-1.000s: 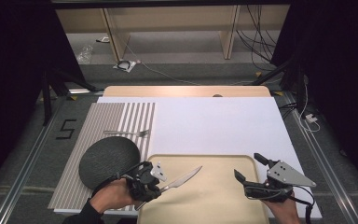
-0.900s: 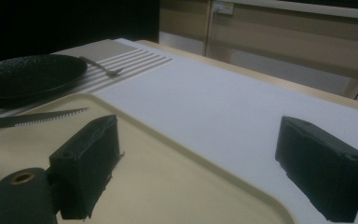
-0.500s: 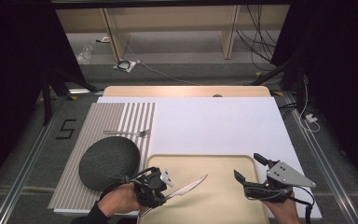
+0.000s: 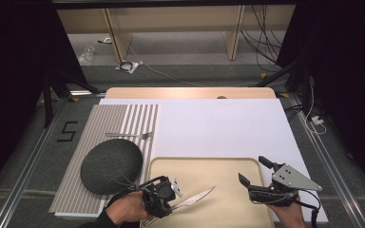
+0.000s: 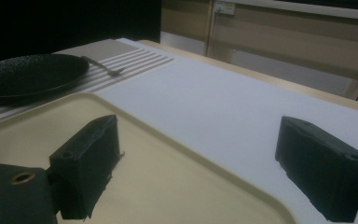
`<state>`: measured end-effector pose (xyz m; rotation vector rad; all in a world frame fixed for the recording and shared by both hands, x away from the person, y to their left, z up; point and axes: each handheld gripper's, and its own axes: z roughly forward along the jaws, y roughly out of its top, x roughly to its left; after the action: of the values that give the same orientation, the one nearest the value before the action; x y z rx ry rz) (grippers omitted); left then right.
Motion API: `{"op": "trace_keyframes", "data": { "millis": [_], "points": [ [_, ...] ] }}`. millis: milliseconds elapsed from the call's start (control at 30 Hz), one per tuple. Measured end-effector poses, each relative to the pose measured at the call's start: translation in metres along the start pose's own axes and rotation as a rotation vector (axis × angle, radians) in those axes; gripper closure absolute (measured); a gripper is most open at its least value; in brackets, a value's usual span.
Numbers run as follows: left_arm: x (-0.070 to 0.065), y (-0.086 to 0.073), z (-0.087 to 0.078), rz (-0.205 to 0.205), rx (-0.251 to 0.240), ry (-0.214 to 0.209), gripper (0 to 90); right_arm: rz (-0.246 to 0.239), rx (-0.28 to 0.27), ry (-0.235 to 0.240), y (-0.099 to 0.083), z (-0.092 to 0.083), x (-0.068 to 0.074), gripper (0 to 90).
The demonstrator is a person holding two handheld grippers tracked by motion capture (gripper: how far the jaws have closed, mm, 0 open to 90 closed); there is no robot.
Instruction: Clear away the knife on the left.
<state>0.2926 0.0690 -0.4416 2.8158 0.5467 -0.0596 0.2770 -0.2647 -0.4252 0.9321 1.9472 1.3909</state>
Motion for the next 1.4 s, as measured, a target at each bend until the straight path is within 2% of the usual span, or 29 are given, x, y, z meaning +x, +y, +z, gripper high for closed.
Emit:
{"op": "trace_keyframes", "data": {
  "millis": [267, 833, 900, 967, 1033, 1100, 1233, 1300, 1333, 1400],
  "points": [
    [-0.003, 0.002, 0.01, 0.005, 0.038, -0.016, 79.3, -0.001, 0.003, 0.001, 0.0, 0.0, 0.0, 14.6],
    [-0.002, 0.0, 0.016, 0.004, 0.064, -0.036, 78.6, 0.0, 0.005, 0.004, 0.0, 0.0, 0.001, 14.8],
    [-0.002, -0.001, 0.015, -0.002, 0.048, -0.045, 75.6, 0.001, 0.005, 0.004, 0.0, 0.0, 0.001, 14.9],
    [-0.003, -0.001, 0.011, 0.004, 0.029, -0.035, 65.8, -0.001, 0.004, 0.004, 0.0, 0.0, 0.001, 14.8],
    [-0.003, 0.0, 0.007, 0.001, -0.011, -0.032, 57.3, 0.0, 0.004, 0.004, 0.0, 0.0, 0.0, 14.9],
    [-0.005, 0.001, 0.005, -0.003, -0.043, -0.027, 55.3, 0.002, 0.005, 0.004, 0.0, 0.0, 0.0, 14.9],
    [-0.008, 0.003, 0.005, 0.024, -0.079, -0.011, 56.9, 0.001, 0.005, 0.005, 0.0, 0.0, 0.001, 14.8],
    [-0.01, 0.004, 0.006, 0.041, -0.093, -0.002, 63.3, 0.0, 0.005, 0.005, 0.0, 0.0, 0.001, 14.9],
    [-0.013, 0.005, 0.008, 0.053, -0.11, 0.01, 70.5, -0.001, 0.006, 0.005, 0.0, 0.0, 0.001, 14.9],
    [-0.014, 0.005, 0.009, 0.059, -0.115, 0.01, 73.6, -0.003, 0.006, 0.005, 0.0, 0.0, 0.001, 14.9]
  ]
}}
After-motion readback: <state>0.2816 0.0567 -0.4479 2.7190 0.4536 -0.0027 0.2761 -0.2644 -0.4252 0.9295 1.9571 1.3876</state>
